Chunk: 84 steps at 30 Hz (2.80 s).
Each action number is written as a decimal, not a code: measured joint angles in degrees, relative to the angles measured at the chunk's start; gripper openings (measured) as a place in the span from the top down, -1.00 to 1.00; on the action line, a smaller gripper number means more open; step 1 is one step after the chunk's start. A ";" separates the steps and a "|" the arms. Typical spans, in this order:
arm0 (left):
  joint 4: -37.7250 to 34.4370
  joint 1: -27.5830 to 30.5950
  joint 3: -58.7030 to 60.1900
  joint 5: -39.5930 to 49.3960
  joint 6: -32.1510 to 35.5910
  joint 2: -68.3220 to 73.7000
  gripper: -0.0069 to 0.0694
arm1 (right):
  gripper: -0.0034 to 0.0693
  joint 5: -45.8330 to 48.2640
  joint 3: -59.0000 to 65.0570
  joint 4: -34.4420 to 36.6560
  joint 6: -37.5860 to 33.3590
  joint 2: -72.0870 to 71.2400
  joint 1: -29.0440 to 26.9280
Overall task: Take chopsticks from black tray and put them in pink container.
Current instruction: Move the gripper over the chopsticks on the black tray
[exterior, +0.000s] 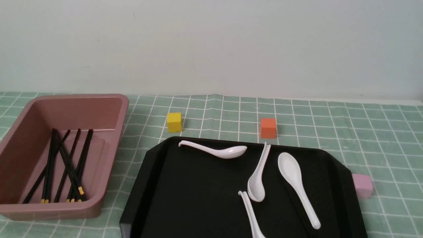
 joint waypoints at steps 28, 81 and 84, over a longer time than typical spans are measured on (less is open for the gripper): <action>0.00 0.00 0.00 0.00 0.00 0.00 0.19 | 0.39 0.02 0.00 0.00 0.00 0.00 0.00; 0.00 0.00 0.00 0.00 0.00 0.00 0.19 | 0.86 32.64 -32.89 30.75 -12.51 52.40 0.11; 0.00 0.00 0.00 0.00 0.00 0.00 0.19 | 0.77 31.51 -33.10 32.96 -20.31 62.80 1.89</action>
